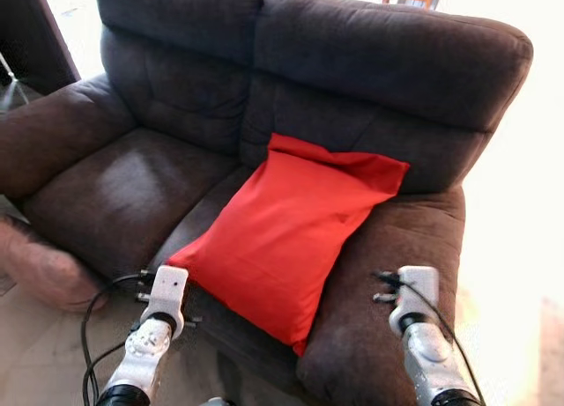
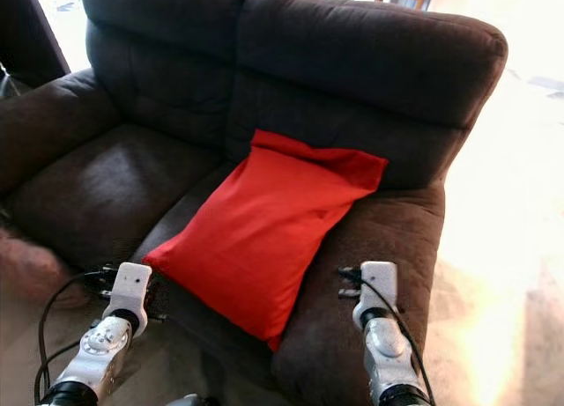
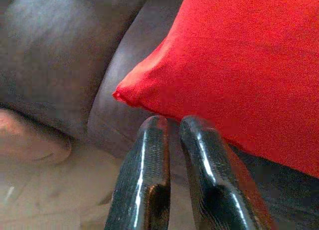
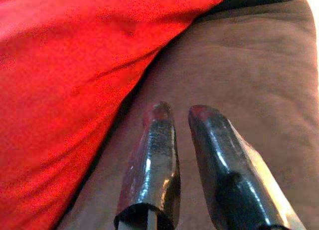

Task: Move the pillow to the sofa from floor

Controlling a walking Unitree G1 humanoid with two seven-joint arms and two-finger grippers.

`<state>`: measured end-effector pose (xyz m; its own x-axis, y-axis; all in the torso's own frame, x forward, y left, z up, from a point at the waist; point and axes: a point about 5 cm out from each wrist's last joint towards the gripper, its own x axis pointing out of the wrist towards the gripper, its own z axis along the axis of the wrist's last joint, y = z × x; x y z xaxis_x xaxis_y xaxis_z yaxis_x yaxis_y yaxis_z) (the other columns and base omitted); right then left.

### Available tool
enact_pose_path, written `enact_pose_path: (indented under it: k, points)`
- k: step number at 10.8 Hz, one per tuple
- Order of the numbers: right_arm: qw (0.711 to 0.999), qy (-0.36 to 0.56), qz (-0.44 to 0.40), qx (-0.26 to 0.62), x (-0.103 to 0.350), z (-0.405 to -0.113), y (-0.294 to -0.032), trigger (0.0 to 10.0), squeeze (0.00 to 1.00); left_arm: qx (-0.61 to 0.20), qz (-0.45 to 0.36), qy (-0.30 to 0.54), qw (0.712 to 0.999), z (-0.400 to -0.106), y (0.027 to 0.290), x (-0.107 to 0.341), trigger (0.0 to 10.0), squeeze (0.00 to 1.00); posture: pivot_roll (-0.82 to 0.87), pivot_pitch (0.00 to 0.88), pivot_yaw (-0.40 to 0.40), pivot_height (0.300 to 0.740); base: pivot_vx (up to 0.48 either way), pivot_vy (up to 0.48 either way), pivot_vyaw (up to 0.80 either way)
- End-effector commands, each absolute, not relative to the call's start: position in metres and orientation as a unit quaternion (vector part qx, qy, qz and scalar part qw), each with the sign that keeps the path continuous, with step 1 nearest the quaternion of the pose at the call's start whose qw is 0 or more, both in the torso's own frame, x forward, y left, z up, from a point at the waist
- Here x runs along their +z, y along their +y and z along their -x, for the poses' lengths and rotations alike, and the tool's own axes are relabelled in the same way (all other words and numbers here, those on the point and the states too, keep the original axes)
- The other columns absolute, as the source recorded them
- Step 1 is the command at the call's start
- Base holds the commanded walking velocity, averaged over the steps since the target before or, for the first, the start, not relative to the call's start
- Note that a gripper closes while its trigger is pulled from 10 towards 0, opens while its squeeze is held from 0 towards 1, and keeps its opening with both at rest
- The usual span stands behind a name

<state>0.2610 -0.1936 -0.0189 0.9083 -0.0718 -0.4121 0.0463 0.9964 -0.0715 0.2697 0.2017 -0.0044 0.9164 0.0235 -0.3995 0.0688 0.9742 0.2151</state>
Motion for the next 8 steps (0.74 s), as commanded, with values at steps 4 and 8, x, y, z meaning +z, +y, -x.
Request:
enact_pose_path:
  k: [4,8]
  points:
    - [0.961,0.268,0.068,-0.029,-0.034,-0.245,-0.206,10.0,0.0,0.005,-0.117,0.277,0.954,-0.236,0.213,-0.036,10.0,0.0,0.04,0.0,-0.038,0.74,0.0,0.0,0.0]
    - [0.938,0.342,0.051,-0.031,-0.057,-0.219,-0.199,10.0,0.0,0.013,-0.111,0.326,0.939,-0.215,0.212,-0.054,10.0,0.0,0.05,0.0,-0.044,0.74,0.0,0.174,0.0]
